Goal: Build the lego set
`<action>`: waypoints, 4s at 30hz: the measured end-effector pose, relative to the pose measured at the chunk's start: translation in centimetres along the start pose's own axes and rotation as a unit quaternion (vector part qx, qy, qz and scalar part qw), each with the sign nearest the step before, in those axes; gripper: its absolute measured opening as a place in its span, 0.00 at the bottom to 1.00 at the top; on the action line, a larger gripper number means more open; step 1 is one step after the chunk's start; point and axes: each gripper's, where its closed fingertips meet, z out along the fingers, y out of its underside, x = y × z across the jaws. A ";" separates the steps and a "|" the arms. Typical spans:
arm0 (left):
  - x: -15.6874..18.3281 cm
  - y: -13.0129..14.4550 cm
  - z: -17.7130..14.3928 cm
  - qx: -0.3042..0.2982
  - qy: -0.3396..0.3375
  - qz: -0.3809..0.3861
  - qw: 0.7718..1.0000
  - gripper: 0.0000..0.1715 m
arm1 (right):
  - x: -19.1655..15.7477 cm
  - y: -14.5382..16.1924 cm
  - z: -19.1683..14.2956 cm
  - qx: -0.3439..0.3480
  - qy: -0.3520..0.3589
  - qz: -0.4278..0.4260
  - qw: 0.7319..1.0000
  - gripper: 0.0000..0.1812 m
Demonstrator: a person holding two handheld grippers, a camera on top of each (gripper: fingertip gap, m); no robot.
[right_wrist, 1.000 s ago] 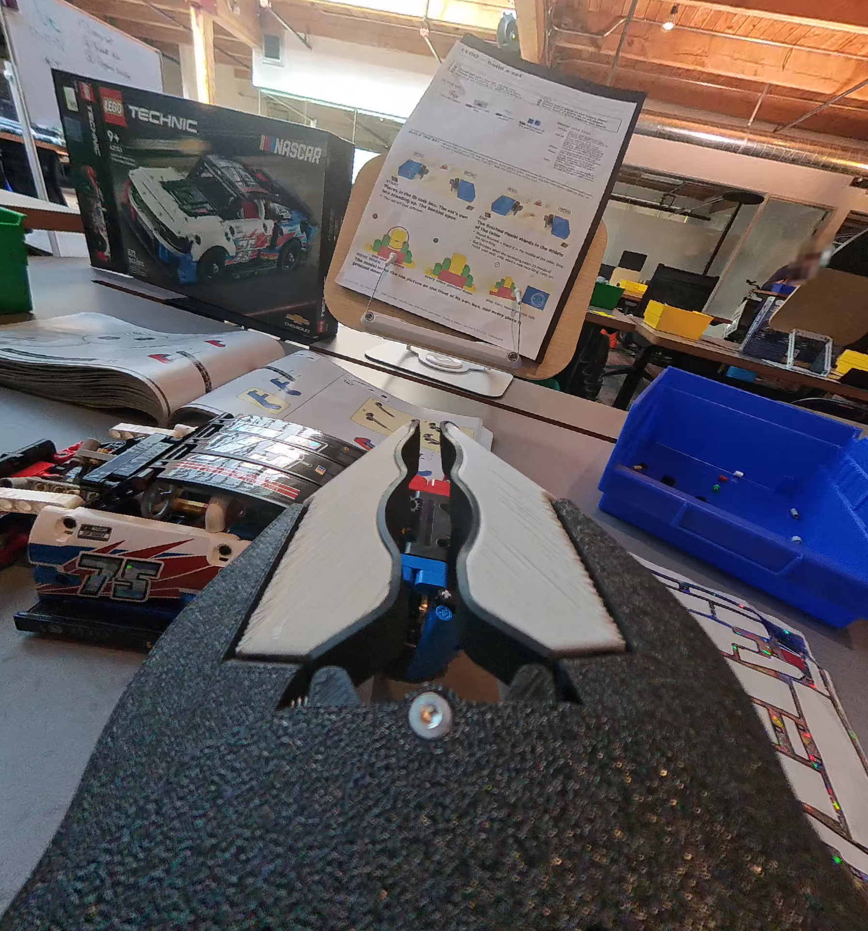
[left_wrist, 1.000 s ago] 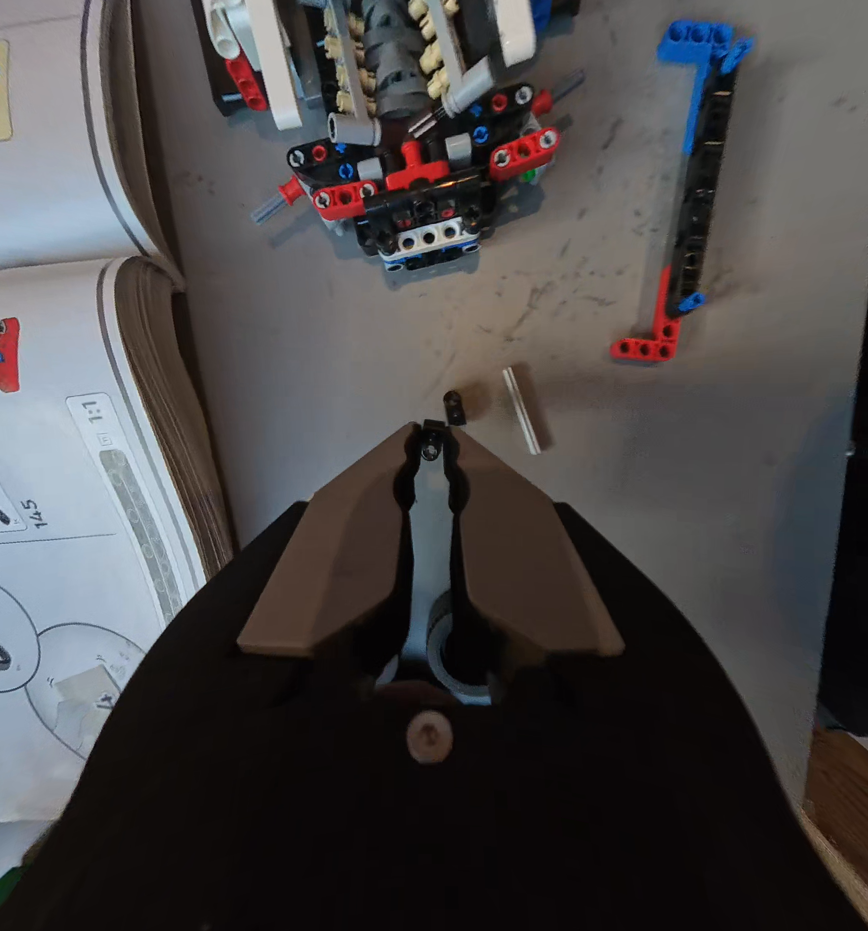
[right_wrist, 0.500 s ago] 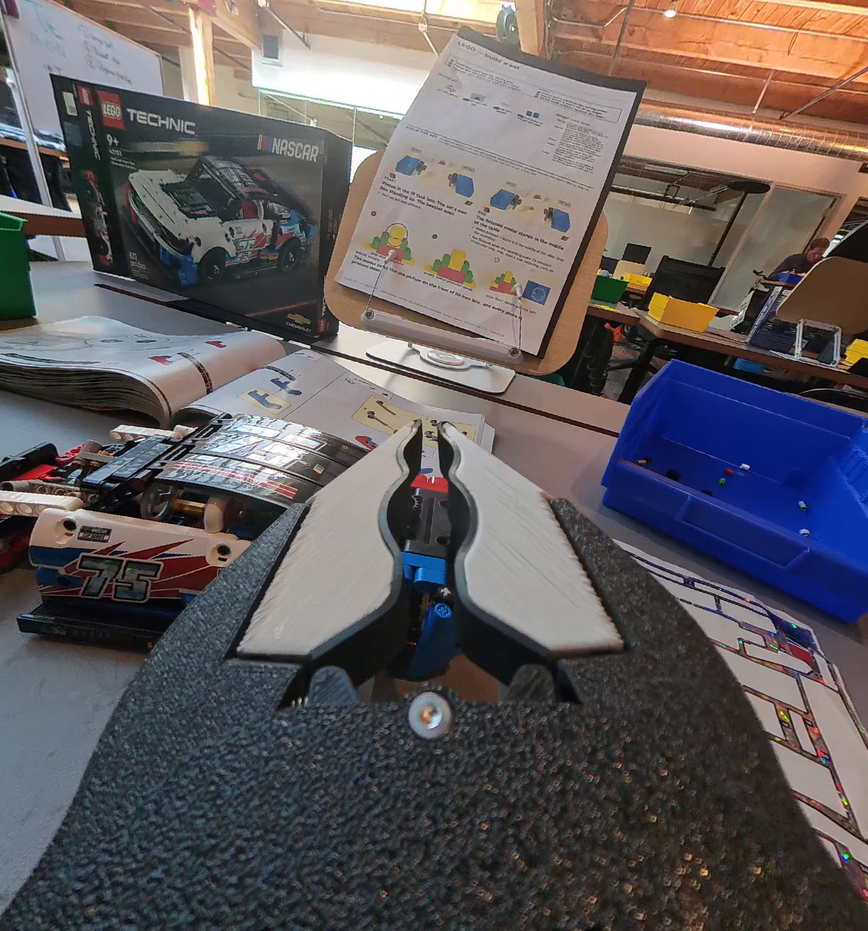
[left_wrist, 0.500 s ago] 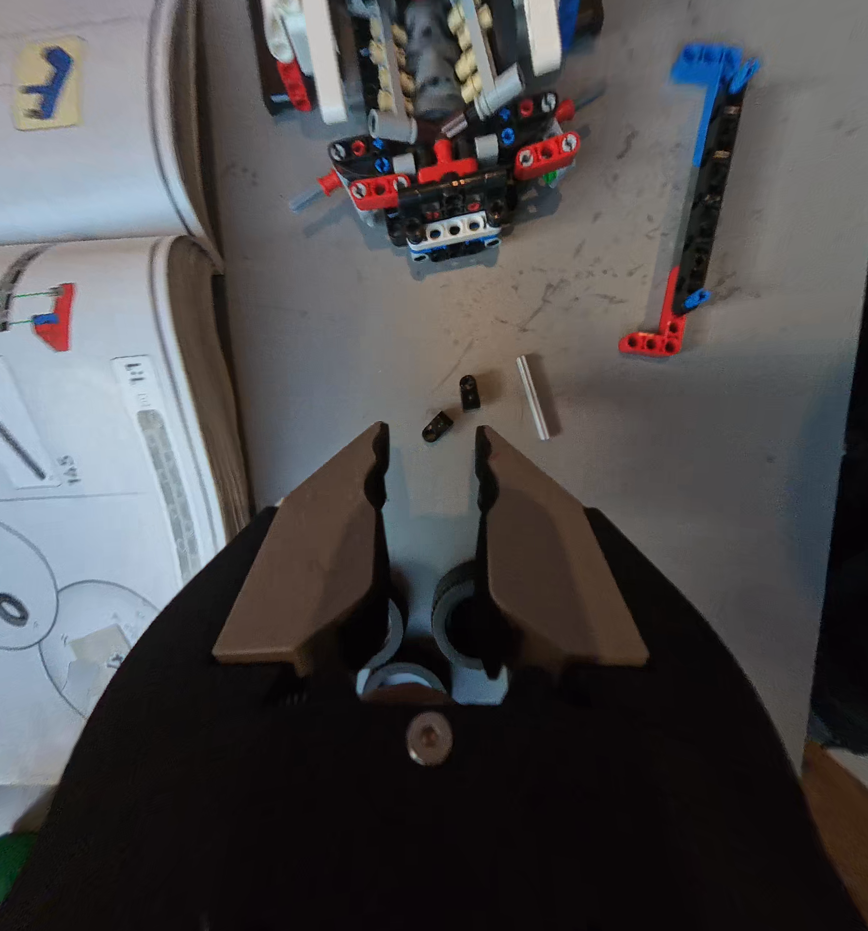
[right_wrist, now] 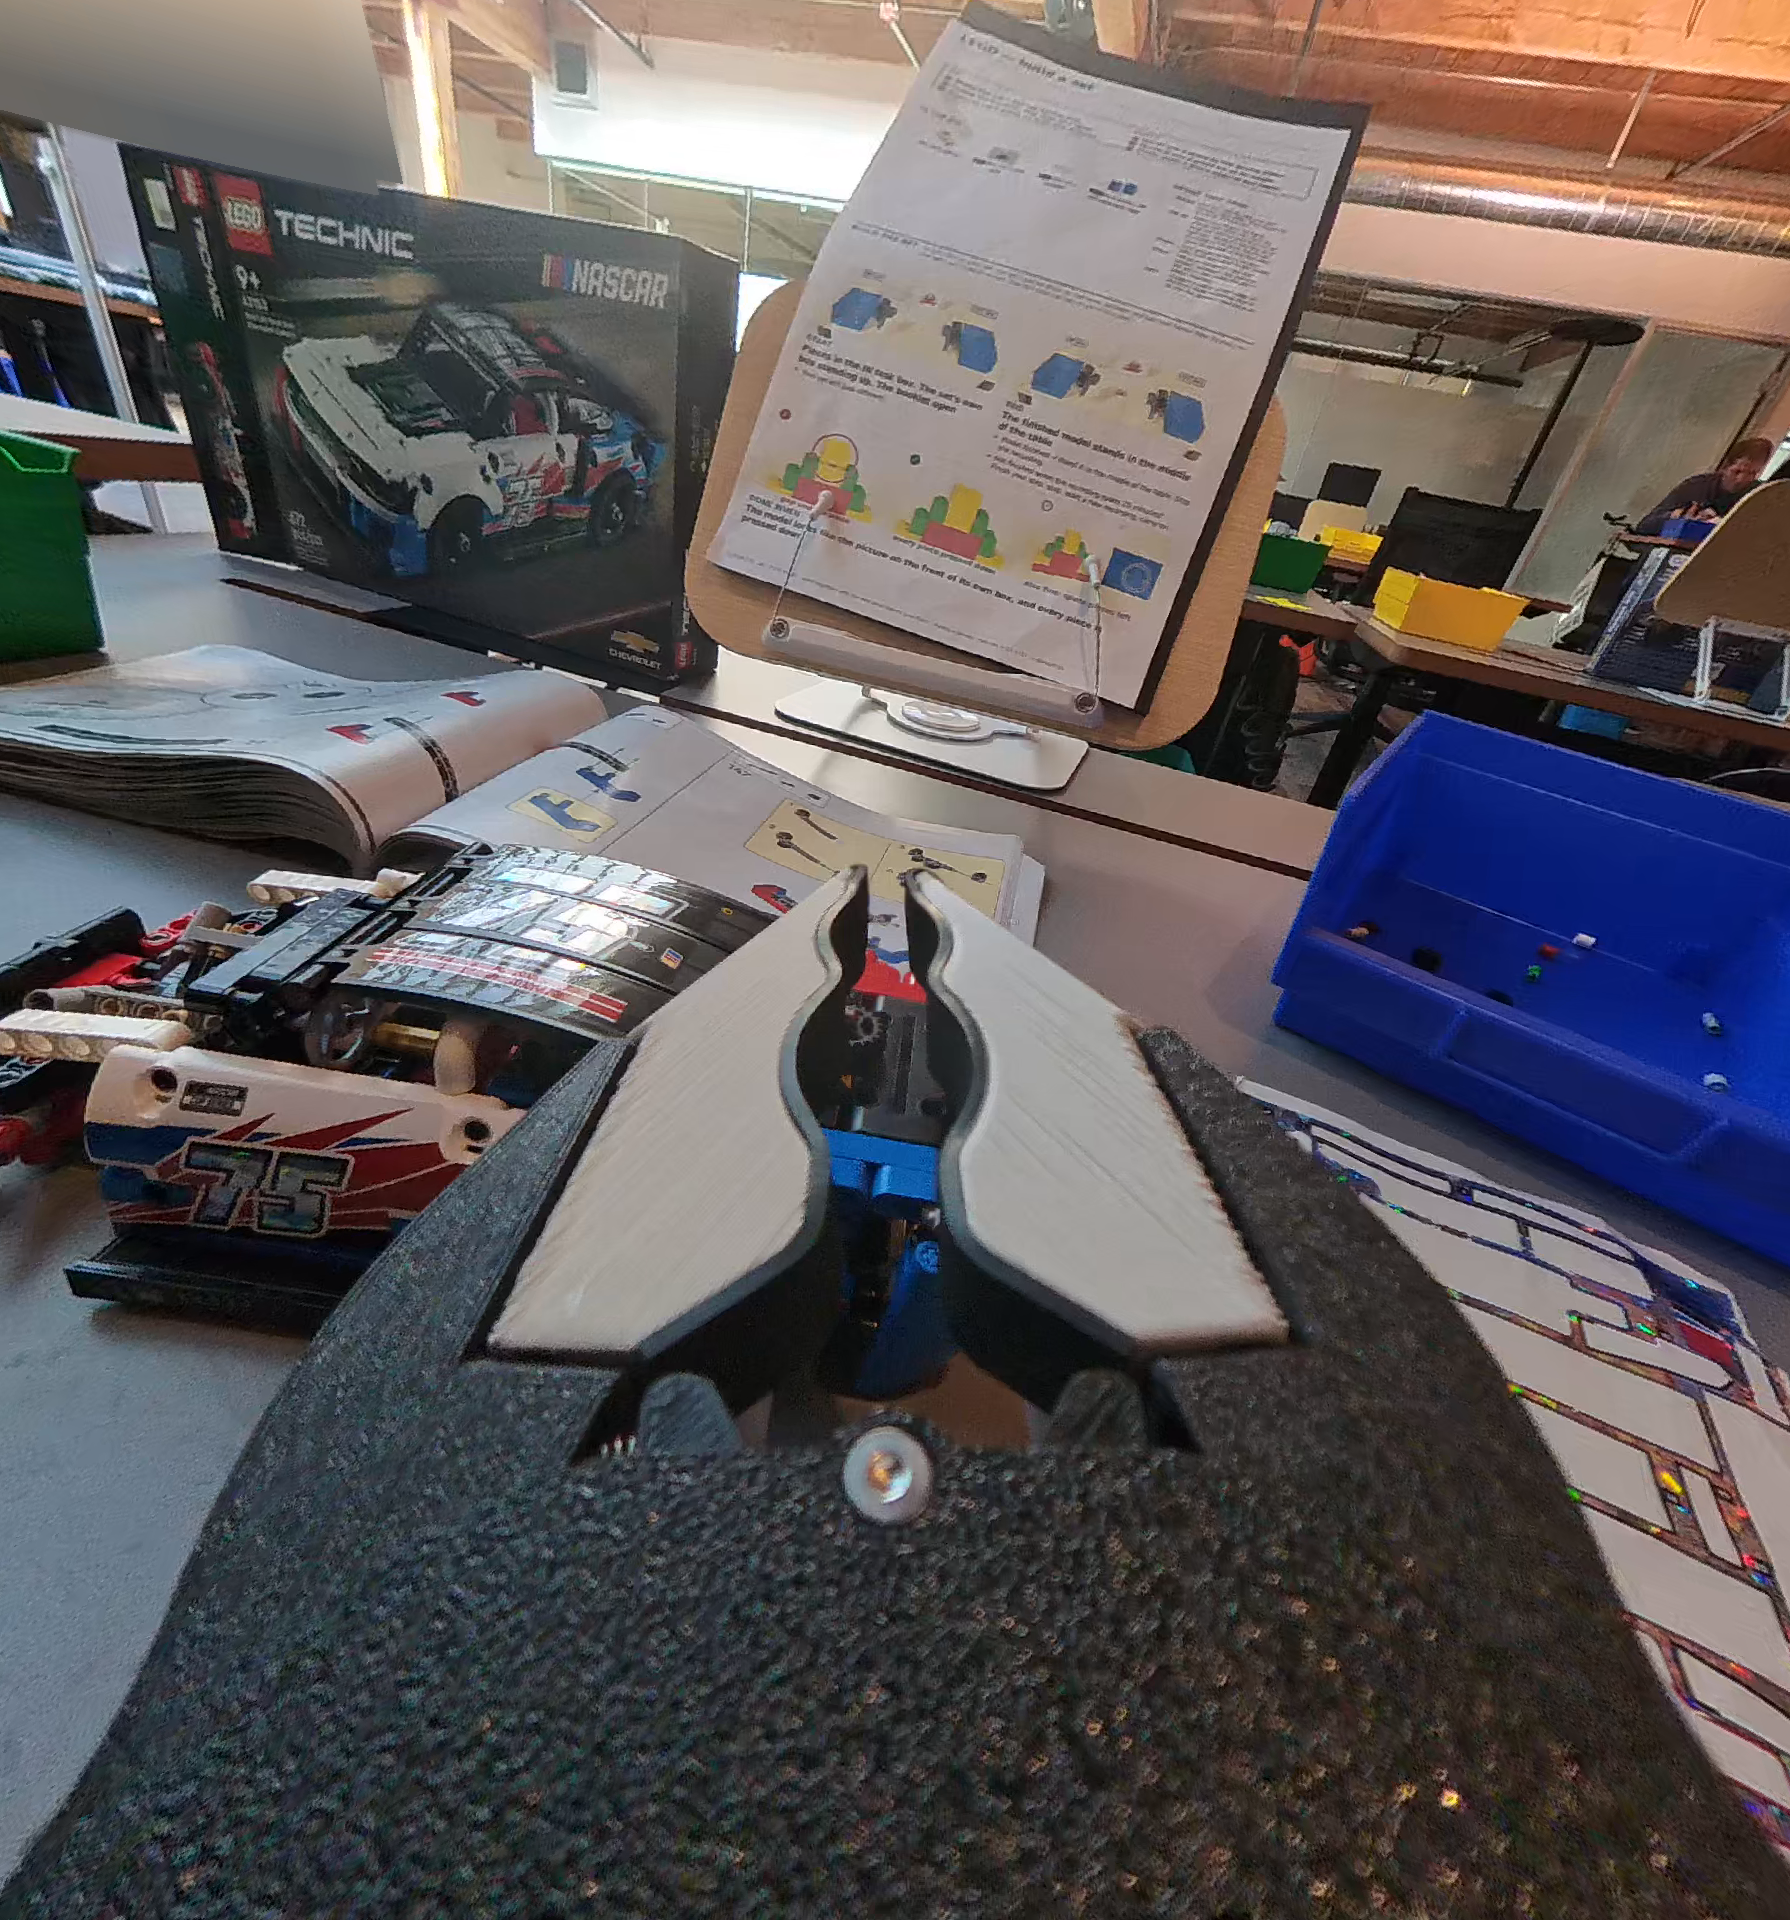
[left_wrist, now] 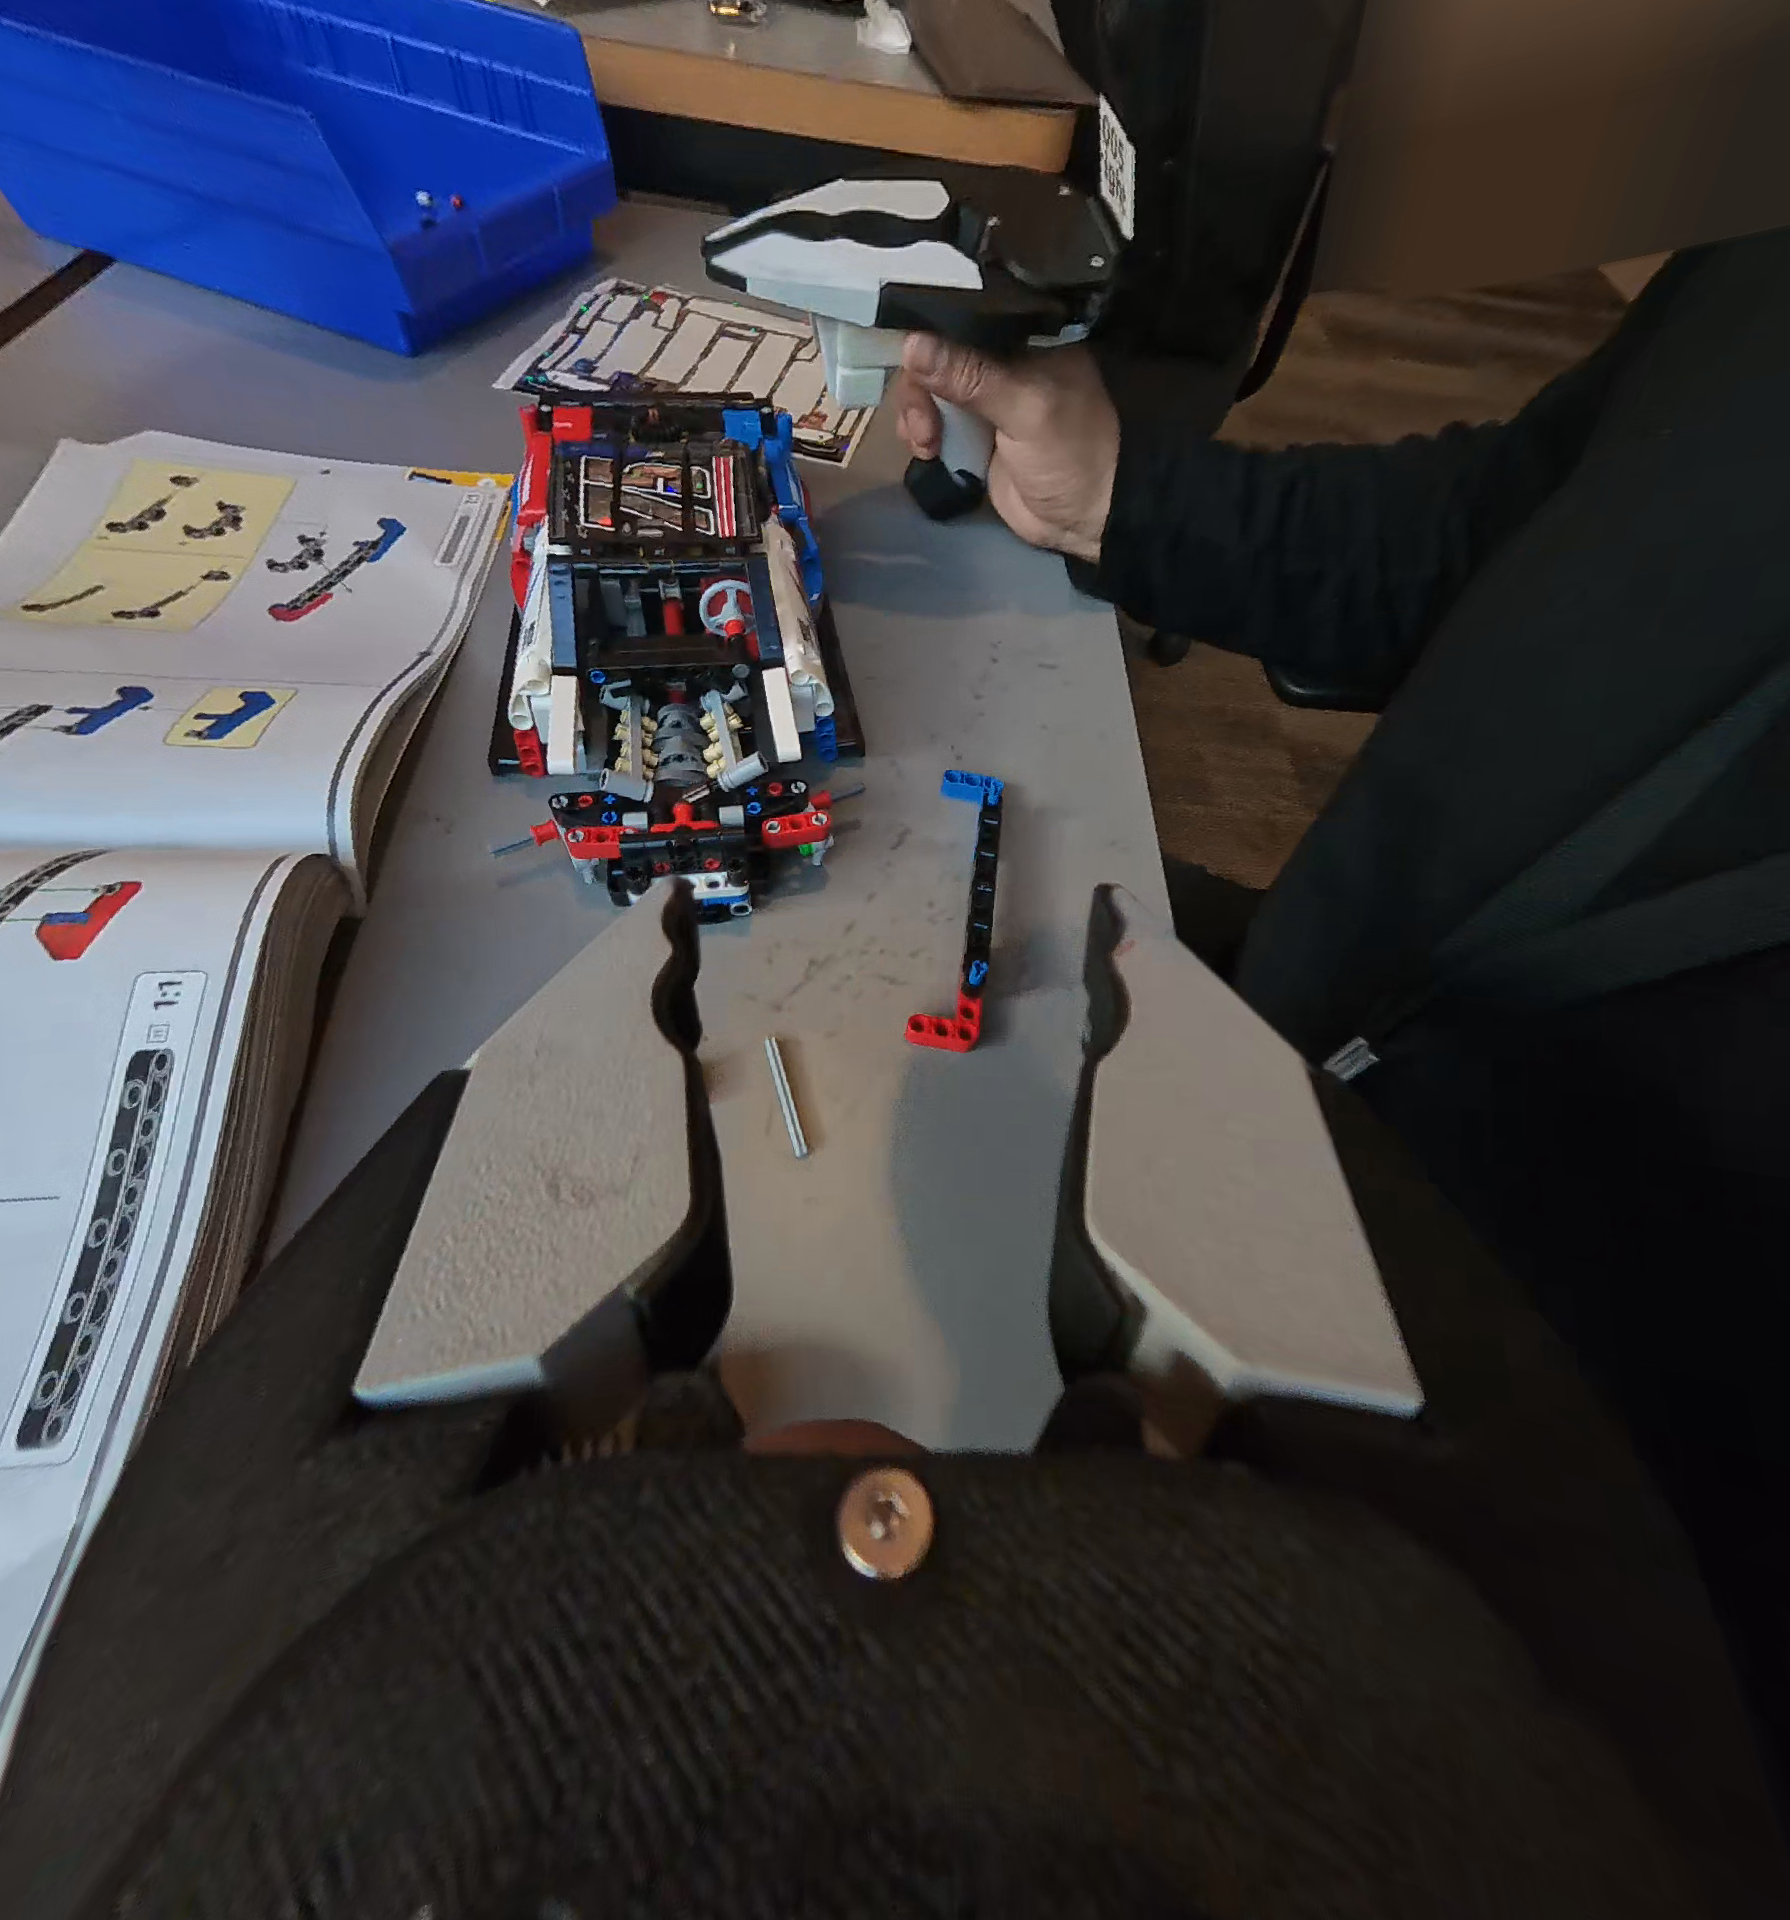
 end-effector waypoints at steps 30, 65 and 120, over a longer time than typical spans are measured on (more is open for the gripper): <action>6.9 3.7 1.5 0.024 -0.034 -0.031 0.999 0.30 | -2.1 -0.3 0.0 0.001 -0.038 -0.026 0.999 0.03; 0.8 7.5 0.3 0.019 -0.156 -0.028 0.987 0.27 | -2.2 0.4 0.9 -0.016 -0.043 -0.027 0.999 0.02; -25.7 17.0 -29.2 -0.320 -0.342 -0.201 0.860 0.09 | 0.0 3.0 1.6 -0.107 0.060 -0.108 0.987 0.01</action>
